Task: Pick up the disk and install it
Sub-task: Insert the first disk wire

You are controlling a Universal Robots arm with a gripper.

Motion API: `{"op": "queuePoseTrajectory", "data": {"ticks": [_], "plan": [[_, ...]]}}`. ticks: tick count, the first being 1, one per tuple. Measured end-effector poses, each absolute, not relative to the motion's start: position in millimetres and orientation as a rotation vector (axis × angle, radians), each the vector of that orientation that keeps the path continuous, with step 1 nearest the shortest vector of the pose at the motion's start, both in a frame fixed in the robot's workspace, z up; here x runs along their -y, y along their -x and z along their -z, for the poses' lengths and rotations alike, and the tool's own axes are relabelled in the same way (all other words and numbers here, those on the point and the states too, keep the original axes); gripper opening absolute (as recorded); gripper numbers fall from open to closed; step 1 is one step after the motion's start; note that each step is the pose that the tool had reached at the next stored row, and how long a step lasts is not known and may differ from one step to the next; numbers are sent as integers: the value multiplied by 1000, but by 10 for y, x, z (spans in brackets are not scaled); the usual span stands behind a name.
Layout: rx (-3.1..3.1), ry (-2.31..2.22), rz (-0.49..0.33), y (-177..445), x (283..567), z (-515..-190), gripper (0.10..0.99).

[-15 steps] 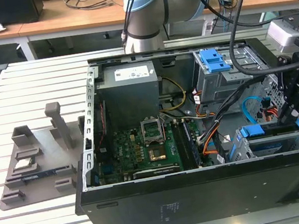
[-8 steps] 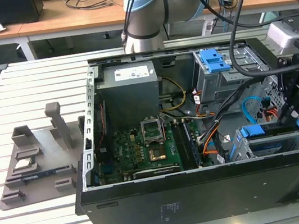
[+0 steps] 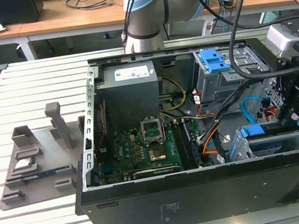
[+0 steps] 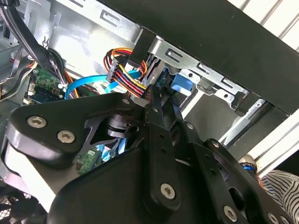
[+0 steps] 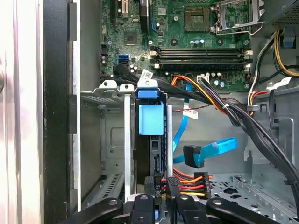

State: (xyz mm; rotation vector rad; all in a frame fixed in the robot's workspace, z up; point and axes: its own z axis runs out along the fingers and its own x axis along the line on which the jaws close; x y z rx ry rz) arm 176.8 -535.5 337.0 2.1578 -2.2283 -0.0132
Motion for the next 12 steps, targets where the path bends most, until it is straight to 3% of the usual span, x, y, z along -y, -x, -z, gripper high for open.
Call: {"op": "queuePoseTrajectory", "data": {"ticks": [8,9,11,12], "plan": [[2228,-2158,13,-1768,5318,-3634,239],[2228,-2158,13,-1767,5304,-3665,227],[2228,-2158,13,-1768,5293,-3705,106],[2228,-2158,13,-1768,5291,-3713,106]]}}
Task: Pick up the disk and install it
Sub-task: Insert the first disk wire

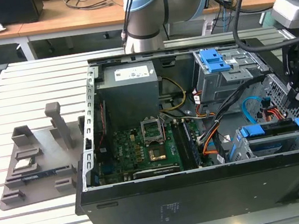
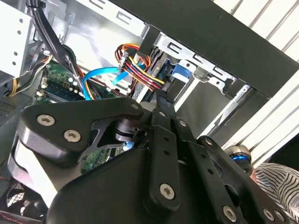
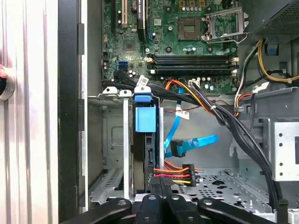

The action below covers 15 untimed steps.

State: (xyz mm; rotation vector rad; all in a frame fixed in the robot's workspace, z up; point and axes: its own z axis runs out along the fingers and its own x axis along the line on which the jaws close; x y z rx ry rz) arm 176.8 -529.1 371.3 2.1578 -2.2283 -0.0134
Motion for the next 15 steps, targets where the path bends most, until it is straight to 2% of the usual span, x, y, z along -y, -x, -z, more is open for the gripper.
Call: {"op": "queuePoseTrajectory", "data": {"ticks": [15], "plan": [[2228,-2158,13,-1768,5287,-3749,106]]}}
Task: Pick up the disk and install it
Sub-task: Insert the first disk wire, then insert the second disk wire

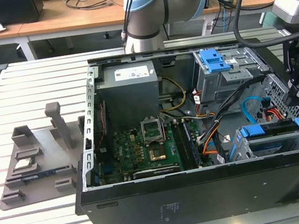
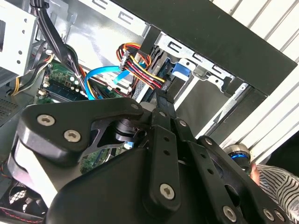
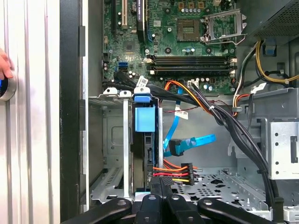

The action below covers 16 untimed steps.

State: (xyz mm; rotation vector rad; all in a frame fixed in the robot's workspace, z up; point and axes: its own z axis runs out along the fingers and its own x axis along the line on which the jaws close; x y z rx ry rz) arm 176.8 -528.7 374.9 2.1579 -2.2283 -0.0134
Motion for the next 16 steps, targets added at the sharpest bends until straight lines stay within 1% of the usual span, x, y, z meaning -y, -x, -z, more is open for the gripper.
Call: {"op": "queuePoseTrajectory", "data": {"ticks": [6,8,9,10,11,12,16], "plan": [[2228,-2158,13,-1768,5287,-3752,106],[2228,-2158,13,-1768,5287,-3752,235],[2228,-2158,13,-1768,5287,-3752,235],[2228,-2158,13,-1768,5287,-3753,294],[2228,-2158,13,-1768,5287,-3753,294],[2228,-2158,13,-1768,5287,-3753,361],[2228,-2158,13,-1767,5280,-3768,361]]}}
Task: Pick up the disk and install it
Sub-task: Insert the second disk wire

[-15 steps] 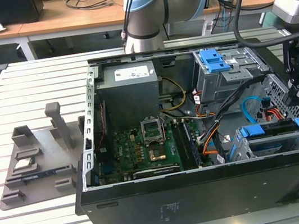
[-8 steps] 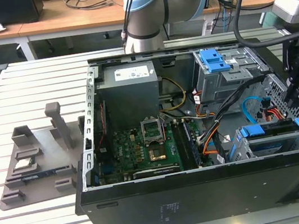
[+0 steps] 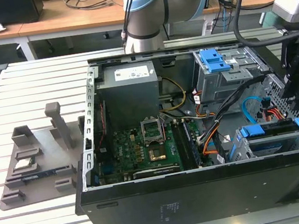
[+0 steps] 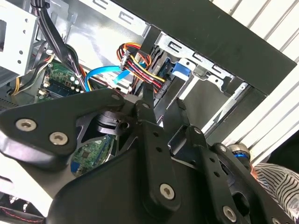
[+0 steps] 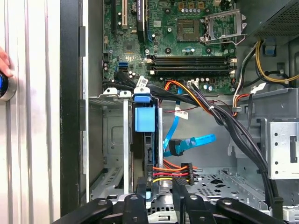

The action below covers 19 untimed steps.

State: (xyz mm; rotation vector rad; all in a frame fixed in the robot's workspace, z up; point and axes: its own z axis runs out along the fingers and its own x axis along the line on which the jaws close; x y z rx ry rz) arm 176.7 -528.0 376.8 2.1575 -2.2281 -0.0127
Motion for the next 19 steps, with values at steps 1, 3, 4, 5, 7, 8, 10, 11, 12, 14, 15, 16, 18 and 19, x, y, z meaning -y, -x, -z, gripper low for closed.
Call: {"op": "queuePoseTrajectory", "data": {"ticks": [1,3,4,5,7,8,10,11,12,14,15,16,18,19], "plan": [[2228,-2158,13,-1767,5275,-3798,361],[2228,-2158,13,-1768,5265,-3844,361],[2228,-2158,13,-1768,5259,-3869,361],[2228,-2158,13,-1768,5254,-3886,361],[2228,-2158,13,-1768,5251,-3901,361],[2228,-2158,13,-1768,5250,-3901,361],[2228,-2158,13,-1760,5250,-3904,361],[2228,-2158,13,-1753,5250,-3904,361],[2228,-2158,13,-1747,5250,-3903,361],[2228,-2158,13,-1711,5250,-3903,361],[2228,-2158,13,-1689,5250,-3903,361],[2228,-2158,13,-1658,5250,-3903,361],[2228,-2158,13,-1610,5249,-3903,361],[2228,-2158,13,-1585,5248,-3903,361]]}}
